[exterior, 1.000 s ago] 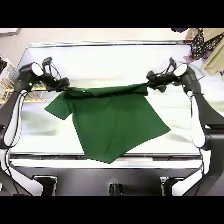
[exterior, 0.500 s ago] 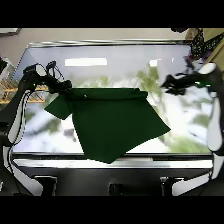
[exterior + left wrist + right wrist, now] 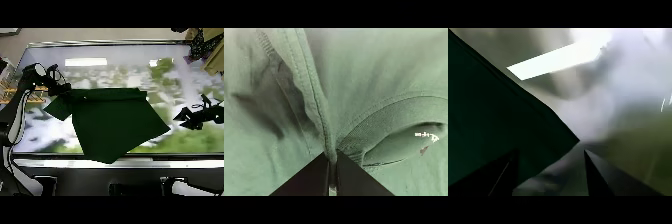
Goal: Fold the clothes and pants, and hang the long-sleeved shirts on hangers.
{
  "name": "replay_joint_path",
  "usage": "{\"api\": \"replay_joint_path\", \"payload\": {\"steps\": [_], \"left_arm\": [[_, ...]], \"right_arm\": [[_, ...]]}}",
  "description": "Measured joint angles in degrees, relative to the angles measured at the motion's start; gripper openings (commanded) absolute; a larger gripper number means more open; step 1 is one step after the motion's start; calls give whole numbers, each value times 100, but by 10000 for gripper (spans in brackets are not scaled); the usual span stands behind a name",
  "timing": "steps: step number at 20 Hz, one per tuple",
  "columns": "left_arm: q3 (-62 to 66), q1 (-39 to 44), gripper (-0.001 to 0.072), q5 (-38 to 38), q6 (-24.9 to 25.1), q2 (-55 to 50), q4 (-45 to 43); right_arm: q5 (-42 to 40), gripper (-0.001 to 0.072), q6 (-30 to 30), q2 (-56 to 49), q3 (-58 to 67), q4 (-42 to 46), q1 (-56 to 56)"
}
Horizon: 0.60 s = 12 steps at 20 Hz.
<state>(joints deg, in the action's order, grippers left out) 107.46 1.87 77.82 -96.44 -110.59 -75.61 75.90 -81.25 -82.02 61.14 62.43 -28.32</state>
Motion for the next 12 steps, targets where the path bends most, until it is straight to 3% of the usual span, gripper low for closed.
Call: {"api": "replay_joint_path", "payload": {"steps": [12], "left_arm": [[0, 9, 18, 92, 0, 0, 76]], "right_arm": [[-911, 468, 498, 63, -933, -326, 417]]}}
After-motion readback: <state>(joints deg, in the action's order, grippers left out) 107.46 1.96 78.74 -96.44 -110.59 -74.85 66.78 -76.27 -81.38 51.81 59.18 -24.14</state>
